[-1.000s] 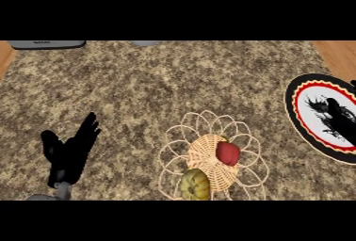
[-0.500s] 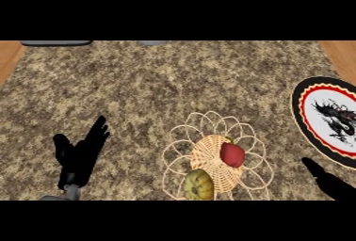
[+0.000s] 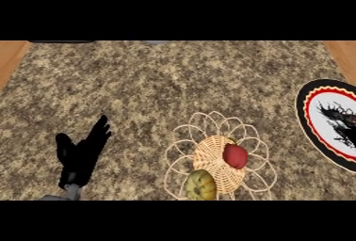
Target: Pick the bell pepper from the placemat and place it in the plate
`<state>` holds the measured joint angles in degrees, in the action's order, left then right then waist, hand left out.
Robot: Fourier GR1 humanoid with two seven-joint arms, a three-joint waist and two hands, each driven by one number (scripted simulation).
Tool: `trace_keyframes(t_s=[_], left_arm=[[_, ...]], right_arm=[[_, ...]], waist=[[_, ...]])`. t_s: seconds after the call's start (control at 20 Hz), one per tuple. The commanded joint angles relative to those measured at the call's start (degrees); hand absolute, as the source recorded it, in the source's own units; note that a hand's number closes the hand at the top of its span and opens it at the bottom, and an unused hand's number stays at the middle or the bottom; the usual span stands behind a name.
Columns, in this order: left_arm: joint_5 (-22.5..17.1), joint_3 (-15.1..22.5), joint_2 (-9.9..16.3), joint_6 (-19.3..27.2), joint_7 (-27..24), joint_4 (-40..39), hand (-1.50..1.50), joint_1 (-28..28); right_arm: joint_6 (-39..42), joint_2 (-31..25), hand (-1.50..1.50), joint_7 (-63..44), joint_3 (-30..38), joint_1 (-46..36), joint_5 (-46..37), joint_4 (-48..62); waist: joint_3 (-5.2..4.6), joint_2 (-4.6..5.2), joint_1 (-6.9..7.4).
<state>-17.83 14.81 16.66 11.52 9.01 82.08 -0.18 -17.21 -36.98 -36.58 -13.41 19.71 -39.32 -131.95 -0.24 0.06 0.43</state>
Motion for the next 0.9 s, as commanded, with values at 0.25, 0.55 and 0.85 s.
trace_keyframes(t_s=[0.25,0.55,0.85], left_arm=[[1.56,1.03,-1.22,0.11,2.35,0.34,0.0,-0.52],[1.03,-1.2,-0.52,-0.66,4.0,2.55,0.0,-0.12],[1.98,-3.29,-2.86,-2.69,-1.01,-5.39,0.0,-1.34]], right_arm=[[16.41,8.99,-1.5,-25.03,-17.42,-17.29,-15.61,4.76],[22.49,19.82,-1.5,-30.53,-20.49,-26.18,-20.84,14.22],[20.37,26.55,-1.5,-27.08,-19.99,-24.05,-20.42,20.0]], waist=[[0.13,0.05,0.82],[0.2,-0.06,0.25],[0.22,-0.01,-0.41]])
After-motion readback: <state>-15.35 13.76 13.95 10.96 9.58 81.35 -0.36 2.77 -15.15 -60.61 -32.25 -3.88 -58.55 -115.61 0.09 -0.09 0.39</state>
